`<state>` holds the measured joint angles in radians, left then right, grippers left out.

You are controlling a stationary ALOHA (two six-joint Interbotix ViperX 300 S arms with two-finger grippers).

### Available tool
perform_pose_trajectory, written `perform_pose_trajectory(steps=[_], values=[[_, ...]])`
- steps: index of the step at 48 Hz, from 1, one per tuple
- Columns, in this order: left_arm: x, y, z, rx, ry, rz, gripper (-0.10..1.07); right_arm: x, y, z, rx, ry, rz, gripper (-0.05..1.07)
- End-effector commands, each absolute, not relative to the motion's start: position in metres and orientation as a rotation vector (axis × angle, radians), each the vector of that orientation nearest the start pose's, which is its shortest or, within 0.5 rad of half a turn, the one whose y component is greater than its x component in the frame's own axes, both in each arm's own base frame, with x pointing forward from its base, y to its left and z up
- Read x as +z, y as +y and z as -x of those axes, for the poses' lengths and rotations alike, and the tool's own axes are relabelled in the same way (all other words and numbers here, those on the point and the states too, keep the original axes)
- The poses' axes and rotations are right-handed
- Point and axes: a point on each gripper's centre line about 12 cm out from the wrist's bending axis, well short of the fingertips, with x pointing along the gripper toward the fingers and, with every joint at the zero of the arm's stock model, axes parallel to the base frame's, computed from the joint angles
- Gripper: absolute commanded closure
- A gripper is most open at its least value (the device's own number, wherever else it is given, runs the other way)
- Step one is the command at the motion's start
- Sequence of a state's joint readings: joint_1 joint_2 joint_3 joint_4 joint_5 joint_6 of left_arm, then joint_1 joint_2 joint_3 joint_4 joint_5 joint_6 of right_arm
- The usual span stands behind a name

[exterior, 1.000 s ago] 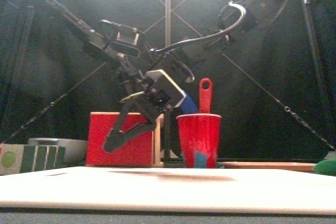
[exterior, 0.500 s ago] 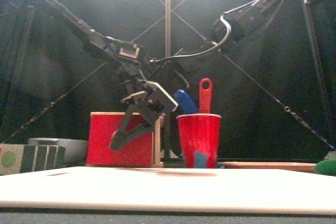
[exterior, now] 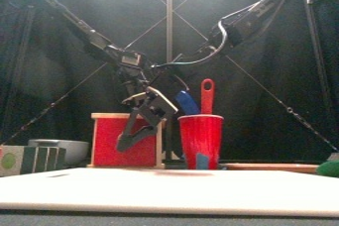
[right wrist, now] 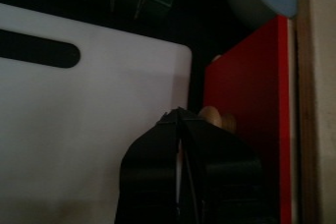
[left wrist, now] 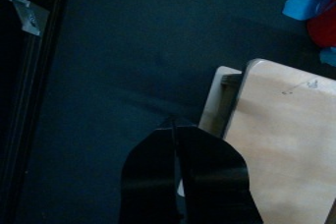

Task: Close drawer

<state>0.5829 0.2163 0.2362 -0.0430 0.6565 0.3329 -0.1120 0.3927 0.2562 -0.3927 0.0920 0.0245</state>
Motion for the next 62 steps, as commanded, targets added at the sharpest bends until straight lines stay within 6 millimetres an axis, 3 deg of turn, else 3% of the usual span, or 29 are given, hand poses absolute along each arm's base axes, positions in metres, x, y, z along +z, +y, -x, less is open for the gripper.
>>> perform_pose_trajectory(steps=[1,18,46,53,62], values=[[0.179,0.243,-0.375,0.336,1.104,0.063,0.69,0.143,-0.070,-0.500,-0.029,0.700,0.330,0.90],[0.179,0.243,-0.376,0.337,1.102,0.064,0.69,0.142,-0.081,-0.502,-0.046,0.712,0.347,0.90],[0.180,0.245,-0.374,0.345,1.101,0.072,0.69,0.143,-0.081,-0.498,-0.057,0.742,0.338,0.90],[0.183,0.246,-0.374,0.353,1.082,0.070,0.69,0.149,-0.072,-0.497,-0.044,0.733,0.338,0.90],[0.197,0.251,-0.376,0.385,1.011,0.055,0.69,0.168,-0.032,-0.490,0.013,0.693,0.322,0.90]])
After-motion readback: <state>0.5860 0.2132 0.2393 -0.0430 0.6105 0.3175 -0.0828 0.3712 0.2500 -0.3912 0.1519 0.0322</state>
